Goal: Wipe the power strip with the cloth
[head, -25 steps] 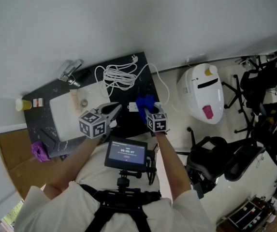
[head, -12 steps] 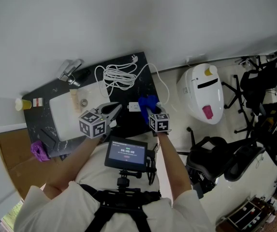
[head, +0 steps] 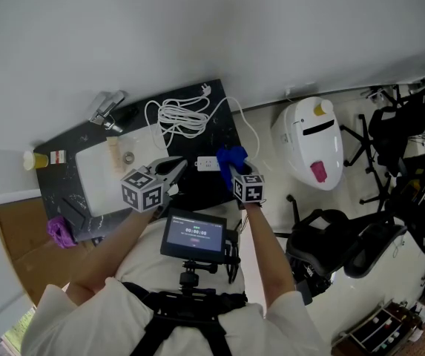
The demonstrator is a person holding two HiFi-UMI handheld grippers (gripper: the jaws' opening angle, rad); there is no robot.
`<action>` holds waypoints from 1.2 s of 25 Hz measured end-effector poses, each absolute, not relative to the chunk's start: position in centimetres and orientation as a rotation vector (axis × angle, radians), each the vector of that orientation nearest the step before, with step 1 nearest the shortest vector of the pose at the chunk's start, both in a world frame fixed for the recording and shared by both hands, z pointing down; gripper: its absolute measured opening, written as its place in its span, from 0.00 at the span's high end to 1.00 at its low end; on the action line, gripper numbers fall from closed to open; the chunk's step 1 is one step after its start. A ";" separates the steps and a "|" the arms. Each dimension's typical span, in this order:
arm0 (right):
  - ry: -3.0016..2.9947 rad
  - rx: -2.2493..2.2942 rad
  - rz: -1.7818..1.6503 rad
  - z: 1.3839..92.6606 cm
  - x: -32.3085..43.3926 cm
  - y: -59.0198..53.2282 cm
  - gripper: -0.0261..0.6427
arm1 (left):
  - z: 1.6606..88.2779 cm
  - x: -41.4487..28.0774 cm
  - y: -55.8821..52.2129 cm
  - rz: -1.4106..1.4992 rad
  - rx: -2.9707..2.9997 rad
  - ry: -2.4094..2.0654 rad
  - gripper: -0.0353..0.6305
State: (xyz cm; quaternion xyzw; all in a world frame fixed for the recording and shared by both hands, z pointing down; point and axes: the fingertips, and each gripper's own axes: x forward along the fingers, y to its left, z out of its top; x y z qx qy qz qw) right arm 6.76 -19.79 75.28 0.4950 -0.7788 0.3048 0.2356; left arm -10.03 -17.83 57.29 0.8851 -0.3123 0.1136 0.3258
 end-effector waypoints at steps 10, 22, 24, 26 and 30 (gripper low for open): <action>-2.127 1.381 0.836 75.3 8.3 -19.7 0.81 | 57.3 -9.8 -17.8 0.295 2.322 -0.820 0.94; -2.131 1.417 0.847 75.2 10.7 -19.7 0.81 | 57.2 -9.4 -17.7 0.299 2.323 -0.825 0.94; -2.132 1.426 0.855 75.2 11.0 -19.7 0.81 | 57.2 -9.3 -17.6 0.299 2.323 -0.824 0.94; -2.132 1.433 0.859 75.3 11.4 -19.7 0.81 | 57.2 -9.1 -17.6 0.300 2.324 -0.824 0.94; -2.127 1.460 0.873 75.4 12.3 -19.8 0.81 | 57.3 -9.1 -17.5 0.299 2.324 -0.827 0.94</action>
